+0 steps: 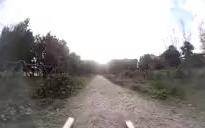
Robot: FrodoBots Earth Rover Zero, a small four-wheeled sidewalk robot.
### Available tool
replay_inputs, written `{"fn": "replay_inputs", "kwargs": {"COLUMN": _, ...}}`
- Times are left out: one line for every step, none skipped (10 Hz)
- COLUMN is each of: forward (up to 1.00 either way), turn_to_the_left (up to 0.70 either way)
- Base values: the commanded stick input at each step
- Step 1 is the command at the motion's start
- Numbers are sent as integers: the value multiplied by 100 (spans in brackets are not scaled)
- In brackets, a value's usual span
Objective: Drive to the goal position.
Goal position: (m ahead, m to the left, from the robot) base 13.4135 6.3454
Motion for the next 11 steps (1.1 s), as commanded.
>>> {"fn": "replay_inputs", "kwargs": {"forward": 70, "turn_to_the_left": 0}}
{"fn": "replay_inputs", "kwargs": {"forward": 70, "turn_to_the_left": 0}}
{"fn": "replay_inputs", "kwargs": {"forward": 70, "turn_to_the_left": 0}}
{"fn": "replay_inputs", "kwargs": {"forward": 70, "turn_to_the_left": 0}}
{"fn": "replay_inputs", "kwargs": {"forward": 70, "turn_to_the_left": 0}}
{"fn": "replay_inputs", "kwargs": {"forward": 70, "turn_to_the_left": 0}}
{"fn": "replay_inputs", "kwargs": {"forward": 70, "turn_to_the_left": 0}}
{"fn": "replay_inputs", "kwargs": {"forward": 70, "turn_to_the_left": 0}}
{"fn": "replay_inputs", "kwargs": {"forward": 70, "turn_to_the_left": 0}}
{"fn": "replay_inputs", "kwargs": {"forward": 70, "turn_to_the_left": 0}}
{"fn": "replay_inputs", "kwargs": {"forward": 70, "turn_to_the_left": 0}}
